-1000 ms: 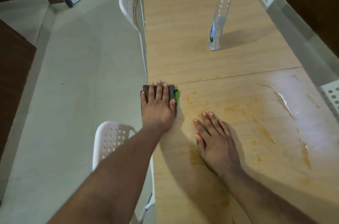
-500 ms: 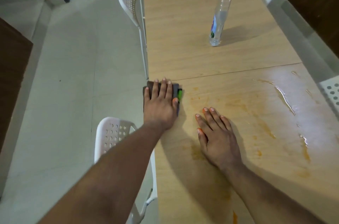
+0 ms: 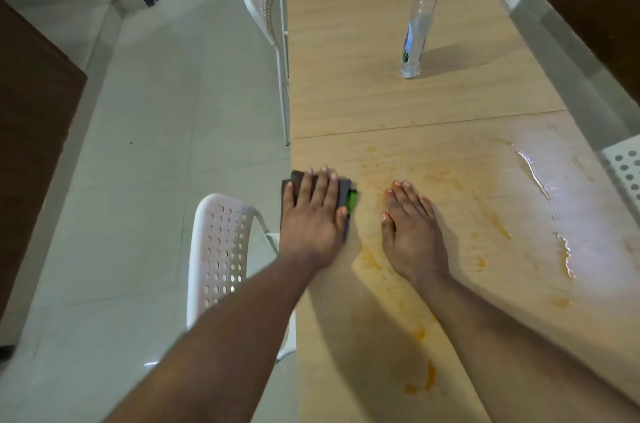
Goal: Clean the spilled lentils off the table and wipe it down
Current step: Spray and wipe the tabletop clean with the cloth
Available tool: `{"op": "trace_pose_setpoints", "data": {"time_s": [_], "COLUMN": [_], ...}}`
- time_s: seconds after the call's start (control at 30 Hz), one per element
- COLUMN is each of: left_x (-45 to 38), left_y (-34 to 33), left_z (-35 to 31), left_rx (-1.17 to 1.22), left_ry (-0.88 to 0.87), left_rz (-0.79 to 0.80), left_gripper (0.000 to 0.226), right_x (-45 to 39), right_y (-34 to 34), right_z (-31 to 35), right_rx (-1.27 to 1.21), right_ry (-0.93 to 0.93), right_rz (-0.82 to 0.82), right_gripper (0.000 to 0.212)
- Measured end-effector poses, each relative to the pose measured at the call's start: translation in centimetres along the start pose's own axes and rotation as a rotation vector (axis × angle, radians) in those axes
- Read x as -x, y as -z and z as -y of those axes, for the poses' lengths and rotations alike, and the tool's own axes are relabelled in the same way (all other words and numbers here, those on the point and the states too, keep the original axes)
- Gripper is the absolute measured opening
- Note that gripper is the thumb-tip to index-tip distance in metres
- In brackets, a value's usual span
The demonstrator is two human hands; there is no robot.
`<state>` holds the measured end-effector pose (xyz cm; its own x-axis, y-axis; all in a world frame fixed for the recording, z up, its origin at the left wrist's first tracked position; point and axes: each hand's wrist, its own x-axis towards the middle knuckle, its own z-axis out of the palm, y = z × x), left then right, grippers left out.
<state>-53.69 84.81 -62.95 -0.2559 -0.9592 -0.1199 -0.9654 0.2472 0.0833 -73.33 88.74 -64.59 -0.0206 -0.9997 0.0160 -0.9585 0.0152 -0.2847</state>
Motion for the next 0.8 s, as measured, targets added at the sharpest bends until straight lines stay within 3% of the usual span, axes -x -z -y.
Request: {"op": "trace_pose_setpoints", "data": {"time_s": [0.13,0.3,0.43,0.63,0.7,0.8], "left_x": [-2.8,8.0,13.5,6.7,6.5,12.4], "left_y": [-0.5,-2.2,-1.9,-1.4,-1.7,-2.9], "left_z": [-1.7,-6.2,-3.7,-2.5,-4.1,-8.1], "left_rx": [0.004,0.028,0.040,0.052,0.046,0.052], "left_ry": [0.074,-0.025,0.018,0.209,0.188,0.058], "left_rz": [-0.002,-0.043,0.045,-0.006,-0.016,-0.063], "left_gripper": [0.070,0.069,0.070,0.070,0.070,0.070], "right_x": [0.0,1.7,6.8,12.1,12.2,12.6], "right_y": [-0.5,0.0,0.9,-0.5,-0.8,-1.0], "right_z": [-0.8,-1.5,-2.5,-4.2,-4.0,-3.8], "right_rx": [-0.106,-0.265,-0.219,-0.090,-0.077,-0.031], "right_ry": [0.027,0.001,0.063,0.169,0.163,0.170], "right_rz": [-0.057,-0.103,-0.087,-0.124,-0.121,-0.121], "right_gripper": [0.058,0.045,0.045,0.053,0.053,0.054]}}
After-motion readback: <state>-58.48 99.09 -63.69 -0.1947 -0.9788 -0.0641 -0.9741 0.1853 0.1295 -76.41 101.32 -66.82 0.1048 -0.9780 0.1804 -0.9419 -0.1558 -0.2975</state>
